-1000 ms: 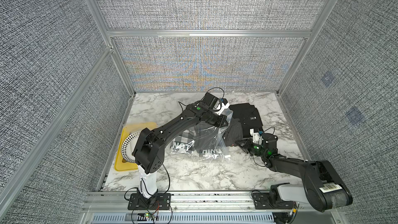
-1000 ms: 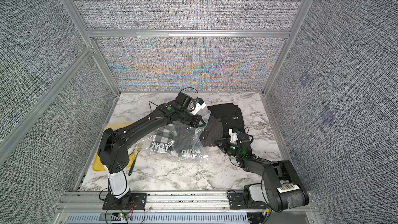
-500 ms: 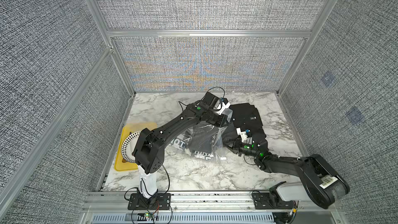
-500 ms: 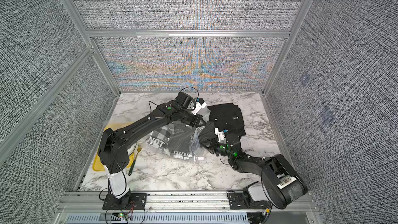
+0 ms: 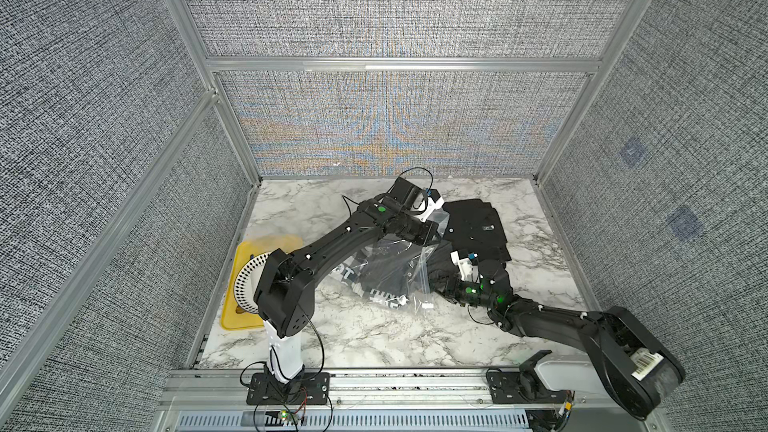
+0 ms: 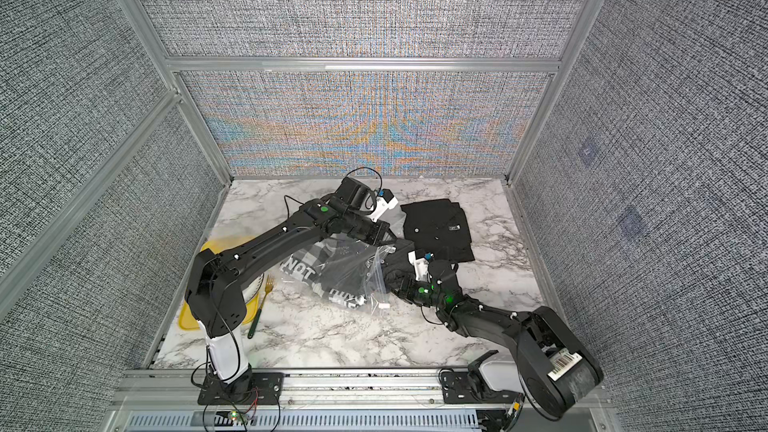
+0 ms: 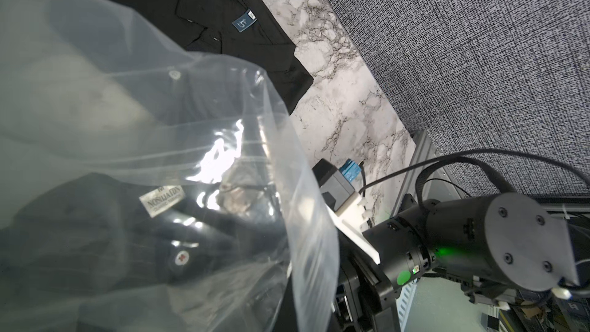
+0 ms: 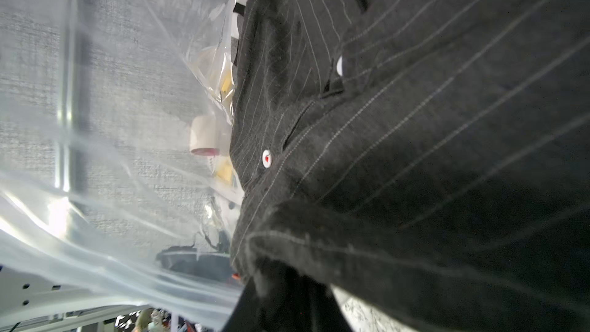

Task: Place the folded shirt into the vacuum bag
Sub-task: Place the shirt in the vacuum bag.

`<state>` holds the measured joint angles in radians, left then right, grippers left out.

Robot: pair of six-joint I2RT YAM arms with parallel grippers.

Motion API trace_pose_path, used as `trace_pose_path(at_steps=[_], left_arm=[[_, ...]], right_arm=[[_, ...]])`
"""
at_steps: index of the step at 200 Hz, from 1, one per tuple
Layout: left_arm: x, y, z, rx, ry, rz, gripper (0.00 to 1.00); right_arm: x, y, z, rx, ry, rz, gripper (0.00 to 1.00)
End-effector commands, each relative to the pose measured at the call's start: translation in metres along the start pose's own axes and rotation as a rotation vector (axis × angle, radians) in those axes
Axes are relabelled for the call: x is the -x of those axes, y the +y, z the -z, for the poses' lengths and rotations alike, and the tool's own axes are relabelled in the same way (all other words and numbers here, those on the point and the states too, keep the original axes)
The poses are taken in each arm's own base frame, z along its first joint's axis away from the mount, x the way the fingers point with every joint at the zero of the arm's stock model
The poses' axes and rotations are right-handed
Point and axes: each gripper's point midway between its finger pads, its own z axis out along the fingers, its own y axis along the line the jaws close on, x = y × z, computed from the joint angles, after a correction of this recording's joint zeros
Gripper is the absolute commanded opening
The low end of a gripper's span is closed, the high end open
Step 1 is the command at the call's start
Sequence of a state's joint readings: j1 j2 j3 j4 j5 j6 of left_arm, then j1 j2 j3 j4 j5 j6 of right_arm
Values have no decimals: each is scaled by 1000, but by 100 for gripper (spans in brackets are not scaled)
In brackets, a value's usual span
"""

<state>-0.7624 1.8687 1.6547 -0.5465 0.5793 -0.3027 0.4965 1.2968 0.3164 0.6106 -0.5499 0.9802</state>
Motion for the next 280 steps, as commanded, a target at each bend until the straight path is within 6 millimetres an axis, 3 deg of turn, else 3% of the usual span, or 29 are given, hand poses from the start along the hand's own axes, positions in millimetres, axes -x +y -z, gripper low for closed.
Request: trace_pose_path(at_steps=[1,27,53,83,102,129,148,172,203,226,255,280], left_arm=[[6,-7,3,-32,-22,-27,0],[5,-8,2,-39,-21,-26,0],[4,-10,4,-45,-23,-31,0],[5,-11,5,-46,-23,-35,0],[3,-10,7,-38,-23,-36,0],[5,-11,14,-18,-40,-46,0],[8,-11,18,-9,-50,-53,0],[10,-12,20,-7,-52,-62,0],[14,-9,23,3,-60,-63,0],[16,-9,25,7,-65,-67,0],[26,-5,32,20,-94,-66,0],[36,-5,38,19,-121,-71,0]], right_arm=[[5,-2,-4,-29,5,32,0],[2,8,-21,33,40,24,0],[-26,-3,-36,27,117,-19,0],[-41,-22,-29,-22,145,-22,0],[-25,-24,-14,-71,97,33,25],[12,-6,13,-167,-19,168,56],[34,5,32,-236,-82,256,72],[60,13,48,-292,-165,359,83],[92,36,38,-307,-195,537,81],[109,51,18,-244,-215,640,74],[112,51,-18,-129,-183,662,65],[98,55,-53,-21,-92,657,49]])
